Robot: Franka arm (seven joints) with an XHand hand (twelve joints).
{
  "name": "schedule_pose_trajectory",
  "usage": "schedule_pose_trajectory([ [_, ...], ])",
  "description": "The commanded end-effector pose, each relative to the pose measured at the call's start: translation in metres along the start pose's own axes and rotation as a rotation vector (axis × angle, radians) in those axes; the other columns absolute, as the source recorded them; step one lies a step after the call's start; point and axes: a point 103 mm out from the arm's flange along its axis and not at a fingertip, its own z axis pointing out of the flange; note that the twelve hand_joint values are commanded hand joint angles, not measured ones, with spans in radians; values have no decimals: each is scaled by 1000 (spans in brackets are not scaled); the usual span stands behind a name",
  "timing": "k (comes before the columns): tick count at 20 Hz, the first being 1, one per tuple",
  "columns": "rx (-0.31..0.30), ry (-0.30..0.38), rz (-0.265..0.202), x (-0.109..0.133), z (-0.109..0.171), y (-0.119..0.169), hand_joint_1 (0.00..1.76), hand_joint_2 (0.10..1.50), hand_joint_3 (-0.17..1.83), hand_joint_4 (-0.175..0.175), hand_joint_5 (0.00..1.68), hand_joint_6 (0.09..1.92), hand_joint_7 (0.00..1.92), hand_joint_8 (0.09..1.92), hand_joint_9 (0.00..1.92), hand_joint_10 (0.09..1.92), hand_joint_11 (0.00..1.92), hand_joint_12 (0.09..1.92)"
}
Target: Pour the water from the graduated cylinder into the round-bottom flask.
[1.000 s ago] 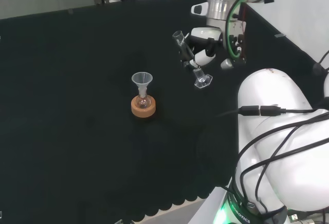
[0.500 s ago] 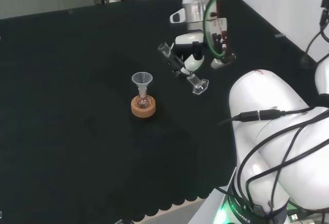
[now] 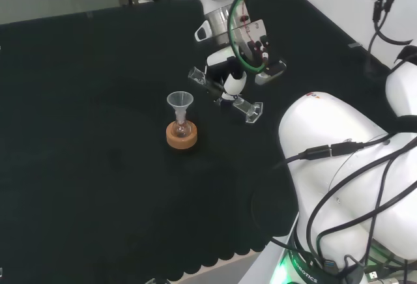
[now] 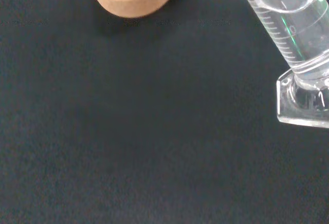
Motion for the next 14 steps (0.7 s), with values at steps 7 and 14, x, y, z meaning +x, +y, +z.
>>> schedule_pose_trajectory([
  [7,227,-59,100,-8,-2,7,1272,1080,-1,-175,1045,902,1073,885,1437,87,1223,758],
  [14,309,-72,116,-6,-3,12,1272,1079,-1,-175,1047,900,1074,882,1440,87,1224,755],
])
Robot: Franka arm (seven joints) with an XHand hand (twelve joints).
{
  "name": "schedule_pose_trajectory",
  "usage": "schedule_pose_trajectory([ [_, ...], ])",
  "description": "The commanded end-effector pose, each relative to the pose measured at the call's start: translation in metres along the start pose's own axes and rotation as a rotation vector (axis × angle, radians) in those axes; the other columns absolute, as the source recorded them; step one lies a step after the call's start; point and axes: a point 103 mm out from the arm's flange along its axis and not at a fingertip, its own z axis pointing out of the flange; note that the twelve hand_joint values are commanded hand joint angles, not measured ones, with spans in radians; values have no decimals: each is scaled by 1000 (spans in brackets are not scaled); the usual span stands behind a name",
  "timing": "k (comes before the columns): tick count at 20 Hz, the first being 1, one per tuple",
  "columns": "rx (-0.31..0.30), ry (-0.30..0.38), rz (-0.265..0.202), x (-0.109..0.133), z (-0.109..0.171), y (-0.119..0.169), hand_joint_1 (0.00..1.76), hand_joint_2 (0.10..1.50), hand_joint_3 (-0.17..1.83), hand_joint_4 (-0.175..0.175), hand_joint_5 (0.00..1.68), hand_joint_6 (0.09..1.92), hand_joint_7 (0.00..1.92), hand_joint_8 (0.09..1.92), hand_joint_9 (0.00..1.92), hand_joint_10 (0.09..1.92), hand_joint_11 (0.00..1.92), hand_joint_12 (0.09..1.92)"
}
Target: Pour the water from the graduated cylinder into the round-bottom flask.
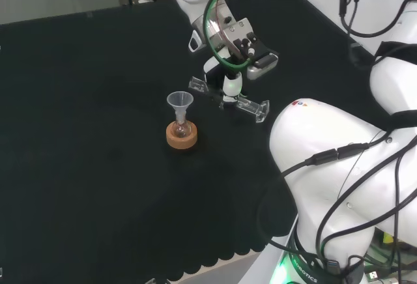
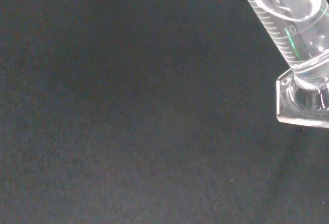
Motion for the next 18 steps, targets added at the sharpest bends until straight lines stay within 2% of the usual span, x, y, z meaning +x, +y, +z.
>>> schedule_pose_trajectory([
  [1,113,-7,39,-3,0,2,1272,1079,-1,-175,1047,900,1075,882,1440,87,1224,755],
  [12,235,-20,61,4,-2,7,1272,1079,-1,-175,1046,900,1073,882,1437,87,1226,752],
  [18,251,-40,78,7,-9,5,1272,1080,0,-175,1044,903,1071,886,1438,87,1229,751],
])
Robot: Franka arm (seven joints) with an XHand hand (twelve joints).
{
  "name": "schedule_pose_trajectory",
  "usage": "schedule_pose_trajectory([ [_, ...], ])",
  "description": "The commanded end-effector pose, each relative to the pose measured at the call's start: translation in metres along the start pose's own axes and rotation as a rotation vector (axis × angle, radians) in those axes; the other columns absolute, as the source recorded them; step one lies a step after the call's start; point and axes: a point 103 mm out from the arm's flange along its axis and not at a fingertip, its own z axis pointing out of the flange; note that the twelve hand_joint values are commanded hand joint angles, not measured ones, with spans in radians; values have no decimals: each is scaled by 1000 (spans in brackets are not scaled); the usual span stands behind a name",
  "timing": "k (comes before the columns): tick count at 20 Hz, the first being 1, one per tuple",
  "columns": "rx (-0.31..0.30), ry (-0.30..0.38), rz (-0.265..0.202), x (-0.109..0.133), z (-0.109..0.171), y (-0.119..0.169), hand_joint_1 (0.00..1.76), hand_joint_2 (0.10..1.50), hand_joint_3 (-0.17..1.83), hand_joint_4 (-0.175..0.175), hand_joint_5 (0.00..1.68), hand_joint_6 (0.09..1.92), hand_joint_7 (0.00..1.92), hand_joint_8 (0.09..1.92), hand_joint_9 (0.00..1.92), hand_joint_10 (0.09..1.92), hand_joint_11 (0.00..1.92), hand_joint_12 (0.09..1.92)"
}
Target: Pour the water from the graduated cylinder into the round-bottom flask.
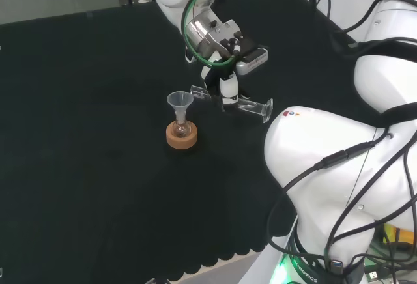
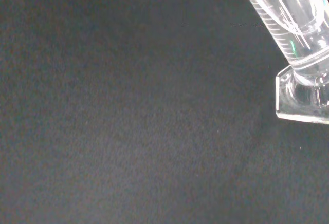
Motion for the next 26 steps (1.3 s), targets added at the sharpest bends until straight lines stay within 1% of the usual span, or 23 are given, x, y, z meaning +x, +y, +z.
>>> schedule_pose_trajectory([
  [1,40,-15,20,4,-3,-4,1272,1080,0,-175,1043,904,1071,886,1439,87,1229,750],
  [8,68,-42,43,7,-10,-10,1271,1081,0,-175,1040,908,1068,892,1441,87,1231,749],
  [17,106,-83,90,13,-20,-17,1270,1083,1,-175,1036,913,1064,897,1442,87,1233,748],
  [26,145,-100,114,19,-25,-21,1270,1084,1,-175,1032,918,1061,904,1443,87,1236,746],
])
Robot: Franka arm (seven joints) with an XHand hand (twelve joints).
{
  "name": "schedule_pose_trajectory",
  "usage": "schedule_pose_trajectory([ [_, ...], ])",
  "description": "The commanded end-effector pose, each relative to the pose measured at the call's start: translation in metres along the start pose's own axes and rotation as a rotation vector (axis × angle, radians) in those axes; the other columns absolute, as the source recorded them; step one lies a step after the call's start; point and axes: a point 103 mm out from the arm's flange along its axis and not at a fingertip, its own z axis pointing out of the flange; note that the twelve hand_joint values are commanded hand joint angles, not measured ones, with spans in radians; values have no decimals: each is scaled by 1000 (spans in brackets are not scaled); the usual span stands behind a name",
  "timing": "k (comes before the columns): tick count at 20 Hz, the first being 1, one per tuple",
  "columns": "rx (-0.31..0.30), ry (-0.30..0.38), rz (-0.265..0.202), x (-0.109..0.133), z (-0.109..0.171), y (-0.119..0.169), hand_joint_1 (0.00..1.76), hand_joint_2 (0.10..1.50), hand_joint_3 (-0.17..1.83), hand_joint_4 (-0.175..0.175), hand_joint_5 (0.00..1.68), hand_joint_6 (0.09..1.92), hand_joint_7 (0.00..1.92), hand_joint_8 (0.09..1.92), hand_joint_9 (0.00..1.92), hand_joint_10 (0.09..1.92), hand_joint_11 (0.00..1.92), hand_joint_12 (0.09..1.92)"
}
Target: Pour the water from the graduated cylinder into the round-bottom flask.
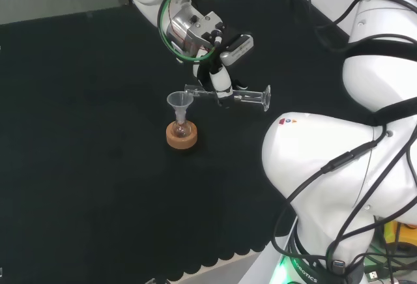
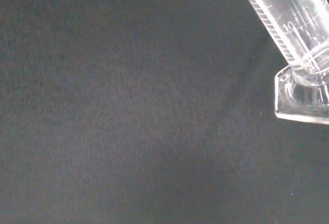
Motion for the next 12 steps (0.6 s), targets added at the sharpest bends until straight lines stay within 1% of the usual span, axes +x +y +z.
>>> schedule_pose_trajectory([
  [1,27,-8,15,3,-1,-2,1270,1084,1,-175,1032,919,1060,904,1444,87,1236,746],
  [9,67,-30,57,6,-3,-4,1269,1086,1,-175,1029,923,1057,909,1445,87,1237,744],
  [12,62,-43,73,7,-5,-6,1269,1086,1,-175,1027,925,1056,911,1446,87,1237,744],
])
